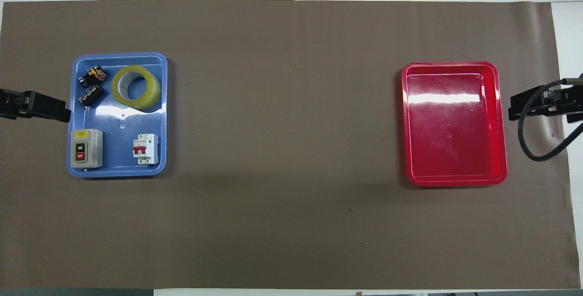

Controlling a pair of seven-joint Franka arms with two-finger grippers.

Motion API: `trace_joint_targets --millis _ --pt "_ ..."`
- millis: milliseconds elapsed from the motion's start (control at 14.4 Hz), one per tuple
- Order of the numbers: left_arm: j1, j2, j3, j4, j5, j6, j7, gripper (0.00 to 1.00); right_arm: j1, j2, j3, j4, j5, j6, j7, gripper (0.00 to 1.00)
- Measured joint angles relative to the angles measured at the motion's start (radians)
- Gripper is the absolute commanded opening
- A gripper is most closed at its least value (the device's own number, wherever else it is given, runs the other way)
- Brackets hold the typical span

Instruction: Place and move tape with both arms

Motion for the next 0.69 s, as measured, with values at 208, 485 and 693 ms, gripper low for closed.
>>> trace_joint_targets --millis 208,485,693 --pt "0.002 -0.001 0.001 0.0 0.001 0.0 0.0 1.0 0.0 0.0 0.0 0.0 0.0 0.0 0.0 1.0" --pt "0.001 -0.007 0.001 0.001 0.001 0.0 0.0 1.0 0.0 0.0 0.0 0.0 0.0 0.002 0.0 1.0" --pt "0.0 -0.011 -0.001 0.001 0.001 0.001 0.002 1.0 -0.001 0.0 0.0 0.0 0.0 0.002 0.0 1.0"
